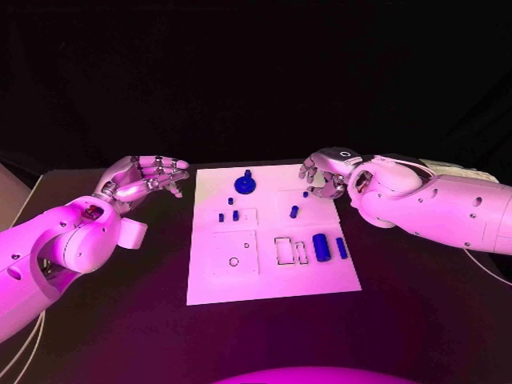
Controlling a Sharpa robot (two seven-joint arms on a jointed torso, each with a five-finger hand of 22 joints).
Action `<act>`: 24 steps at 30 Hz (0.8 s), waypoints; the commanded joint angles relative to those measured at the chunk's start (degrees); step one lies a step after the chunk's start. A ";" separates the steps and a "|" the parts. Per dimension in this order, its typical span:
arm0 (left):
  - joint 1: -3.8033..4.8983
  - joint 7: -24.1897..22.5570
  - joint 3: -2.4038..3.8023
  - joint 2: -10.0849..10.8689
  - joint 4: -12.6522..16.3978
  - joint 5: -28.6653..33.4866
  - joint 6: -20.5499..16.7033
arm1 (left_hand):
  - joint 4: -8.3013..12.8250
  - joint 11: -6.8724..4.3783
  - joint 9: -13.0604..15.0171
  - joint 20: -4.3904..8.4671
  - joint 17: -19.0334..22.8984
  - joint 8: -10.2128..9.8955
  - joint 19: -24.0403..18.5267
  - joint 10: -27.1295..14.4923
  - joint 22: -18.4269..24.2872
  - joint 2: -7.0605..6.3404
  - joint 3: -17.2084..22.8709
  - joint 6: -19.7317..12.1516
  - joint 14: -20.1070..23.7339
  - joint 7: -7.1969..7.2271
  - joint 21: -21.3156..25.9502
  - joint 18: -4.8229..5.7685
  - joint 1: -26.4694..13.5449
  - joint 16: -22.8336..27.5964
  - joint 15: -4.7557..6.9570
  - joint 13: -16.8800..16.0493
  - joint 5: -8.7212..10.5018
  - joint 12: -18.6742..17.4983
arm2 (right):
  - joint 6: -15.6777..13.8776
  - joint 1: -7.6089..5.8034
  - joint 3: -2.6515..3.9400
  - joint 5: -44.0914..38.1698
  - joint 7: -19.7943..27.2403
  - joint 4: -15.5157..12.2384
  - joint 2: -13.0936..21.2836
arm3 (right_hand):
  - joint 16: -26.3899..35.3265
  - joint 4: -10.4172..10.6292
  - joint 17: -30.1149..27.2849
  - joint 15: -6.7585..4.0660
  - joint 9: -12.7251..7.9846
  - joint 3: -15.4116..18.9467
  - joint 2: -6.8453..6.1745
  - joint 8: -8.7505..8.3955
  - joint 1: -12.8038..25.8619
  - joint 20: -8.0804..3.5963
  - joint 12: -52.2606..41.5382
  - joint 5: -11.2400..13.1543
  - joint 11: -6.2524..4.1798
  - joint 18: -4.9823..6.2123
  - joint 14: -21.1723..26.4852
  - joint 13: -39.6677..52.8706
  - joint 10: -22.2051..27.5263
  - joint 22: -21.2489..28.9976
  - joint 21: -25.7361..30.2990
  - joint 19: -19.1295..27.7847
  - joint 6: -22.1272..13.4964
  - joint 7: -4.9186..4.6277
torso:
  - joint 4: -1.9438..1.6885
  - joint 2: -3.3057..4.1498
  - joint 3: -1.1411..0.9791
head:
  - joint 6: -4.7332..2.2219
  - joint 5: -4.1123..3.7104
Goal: Assemble the parts on the task board
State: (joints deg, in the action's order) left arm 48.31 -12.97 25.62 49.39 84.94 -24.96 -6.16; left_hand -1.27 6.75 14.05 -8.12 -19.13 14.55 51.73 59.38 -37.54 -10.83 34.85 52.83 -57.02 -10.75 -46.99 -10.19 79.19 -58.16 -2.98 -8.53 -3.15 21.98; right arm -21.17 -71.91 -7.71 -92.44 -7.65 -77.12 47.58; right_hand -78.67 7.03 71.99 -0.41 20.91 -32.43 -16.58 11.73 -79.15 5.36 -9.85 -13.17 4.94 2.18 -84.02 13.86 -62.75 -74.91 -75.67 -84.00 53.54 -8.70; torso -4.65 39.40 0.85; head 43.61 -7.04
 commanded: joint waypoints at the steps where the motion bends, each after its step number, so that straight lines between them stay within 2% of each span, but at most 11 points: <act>1: -0.76 -2.52 0.72 0.26 0.98 4.92 2.70 | 0.12 0.12 0.08 -0.10 0.08 0.39 0.37 -0.53 0.16 0.20 -0.43 -0.28 0.37 -0.05 0.49 -0.39 -0.35 0.39 0.11 -0.09 0.16 0.47 | 1.34 0.24 -0.01 -4.59 -1.98 0.27 -0.22 | 0.31 -0.45 -0.04 0.38 -0.03 0.00 -0.17 -0.25 0.58 0.20 0.35 0.21 -0.02 1.07 -1.82 -0.04 -0.10 -3.66 0.20 -2.72 0.30 0.13 | 0.03 0.04 0.00 | -0.10 0.05; 3: -1.09 -2.57 1.08 0.45 1.24 4.98 2.68 | 0.12 0.12 0.08 -0.10 0.08 0.39 0.37 -0.53 0.16 0.20 -0.43 -0.28 0.37 -0.05 0.49 -0.39 -0.35 0.39 0.11 -0.09 0.16 0.47 | 1.91 0.34 -0.03 -4.84 -2.19 0.51 -0.40 | 0.36 -0.53 -0.11 0.38 -0.04 0.07 -0.19 -0.28 0.67 0.20 0.43 0.20 -0.03 1.07 -1.81 -0.14 -0.16 -3.64 0.22 -2.73 0.31 0.14 | 0.05 0.06 -0.03 | -0.13 0.08; 4: -1.14 -2.58 1.14 0.49 1.29 4.99 2.68 | 0.12 0.12 0.08 -0.10 0.08 0.39 0.37 -0.53 0.16 0.20 -0.43 -0.28 0.37 -0.05 0.49 -0.39 -0.35 0.39 0.11 -0.09 0.16 0.47 | 2.04 0.36 -0.04 -4.87 -2.23 0.56 -0.44 | 0.36 -0.53 -0.11 0.38 -0.04 0.07 -0.19 -0.28 0.67 0.20 0.43 0.20 -0.03 1.07 -1.81 -0.14 -0.16 -3.64 0.22 -2.73 0.31 0.14 | 0.05 0.07 0.00 | -0.14 0.08; 5: -1.24 -2.60 1.25 0.56 1.39 5.00 2.68 | 0.14 0.13 0.10 -0.10 0.08 0.40 0.45 -0.64 0.25 0.24 -0.47 -0.32 0.39 -0.07 0.59 -0.39 -0.27 0.44 0.11 -0.12 0.16 0.54 | 2.33 0.41 -0.06 -4.95 -2.32 0.70 -0.55 | 0.36 -0.53 -0.11 0.38 -0.04 0.07 -0.19 -0.28 0.67 0.20 0.43 0.20 -0.03 1.07 -1.81 -0.14 -0.16 -3.64 0.22 -2.73 0.31 0.14 | 0.07 0.09 -0.07 | -0.18 0.04; 6: -1.33 -2.61 1.34 0.62 1.48 5.01 2.68 | 0.14 0.13 0.10 -0.10 0.08 0.40 0.45 -0.64 0.25 0.24 -0.47 -0.32 0.39 -0.07 0.59 -0.39 -0.27 0.44 0.11 -0.12 0.16 0.54 | 2.61 0.48 -0.09 -5.01 -2.39 0.84 -0.67 | 0.43 -0.59 -0.20 0.37 -0.04 0.09 -0.18 -0.29 0.69 0.20 0.47 0.19 -0.04 1.08 -1.80 -0.20 -0.20 -3.60 0.28 -2.73 0.35 0.16 | 0.07 0.11 -0.04 | -0.17 -0.02; 10: -1.51 -2.62 1.54 0.77 1.76 5.01 2.69 | 0.13 0.17 0.10 -0.10 0.09 0.40 0.53 -0.78 0.34 0.26 -0.53 -0.38 0.41 -0.11 0.71 -0.39 -0.24 0.50 0.09 -0.15 0.16 0.61 | 3.47 0.92 -0.18 -5.15 -2.60 1.38 -1.14 | 0.48 -0.66 -0.27 0.37 -0.03 0.09 -0.14 -0.28 0.73 0.19 0.53 0.17 -0.05 1.12 -1.78 -0.28 -0.28 -3.47 0.45 -2.70 0.43 0.18 | 0.11 0.16 -0.16 | -0.07 0.02; 15: -1.60 -2.57 1.62 0.79 1.93 4.92 2.66 | 0.12 0.20 0.11 -0.11 0.10 0.40 0.60 -0.91 0.45 0.29 -0.59 -0.46 0.43 -0.17 0.84 -0.38 -0.20 0.57 0.07 -0.18 0.16 0.70 | 3.98 1.38 -0.23 -5.22 -2.51 1.87 -1.83 | 0.62 -0.81 -0.46 0.36 0.00 0.07 -0.07 -0.23 0.90 0.19 0.74 0.09 -0.03 1.16 -1.75 -0.55 -0.41 -3.29 0.67 -2.69 0.74 0.16 | 0.07 0.13 -0.27 | 0.00 0.02; 19: -1.63 -2.51 1.65 0.76 2.06 4.86 2.61 | 0.10 0.23 0.11 -0.11 0.10 0.39 0.63 -0.98 0.50 0.31 -0.62 -0.51 0.44 -0.20 0.90 -0.38 -0.20 0.59 0.05 -0.19 0.16 0.74 | 4.32 1.71 -0.26 -5.23 -2.32 2.31 -2.42 | 0.72 -0.91 -0.59 0.39 0.03 -0.10 0.07 -0.19 0.97 0.20 0.90 -0.07 0.01 1.17 -1.74 -0.77 -0.57 -3.21 0.78 -2.70 1.01 0.05 | 0.07 0.15 -0.22 | -0.02 0.06; 24: -1.64 -2.35 1.66 0.76 2.14 4.80 2.45 | 0.08 0.26 0.10 -0.12 0.10 0.37 0.68 -1.07 0.56 0.33 -0.66 -0.57 0.44 -0.24 0.98 -0.38 -0.19 0.63 0.03 -0.21 0.16 0.79 | 4.40 2.07 -0.28 -5.24 -2.10 2.89 -2.99 | 0.87 -1.16 -0.80 0.42 0.15 -0.92 0.35 0.04 1.11 0.23 1.24 -0.44 0.02 1.17 -1.76 -1.45 -1.47 -3.07 0.96 -2.78 2.09 0.00 | 0.10 0.11 -0.27 | 0.15 0.12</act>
State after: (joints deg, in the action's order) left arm 46.78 -14.52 27.21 50.21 86.88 -20.68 -4.53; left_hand -1.27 6.97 14.09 -8.31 -19.09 14.78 51.92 58.76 -37.02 -10.83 34.52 52.62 -57.02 -10.95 -46.13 -10.19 79.19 -57.90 -2.98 -8.66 -3.14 22.59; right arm -18.18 -70.03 -7.92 -96.72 -9.84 -74.32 44.77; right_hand -78.00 5.91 71.24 -0.42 21.01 -33.10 -16.35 11.73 -78.48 5.35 -8.81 -13.34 4.92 2.18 -84.02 12.50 -63.99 -74.94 -75.11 -84.00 55.37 -8.69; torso -4.55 39.55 0.59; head 43.67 -6.93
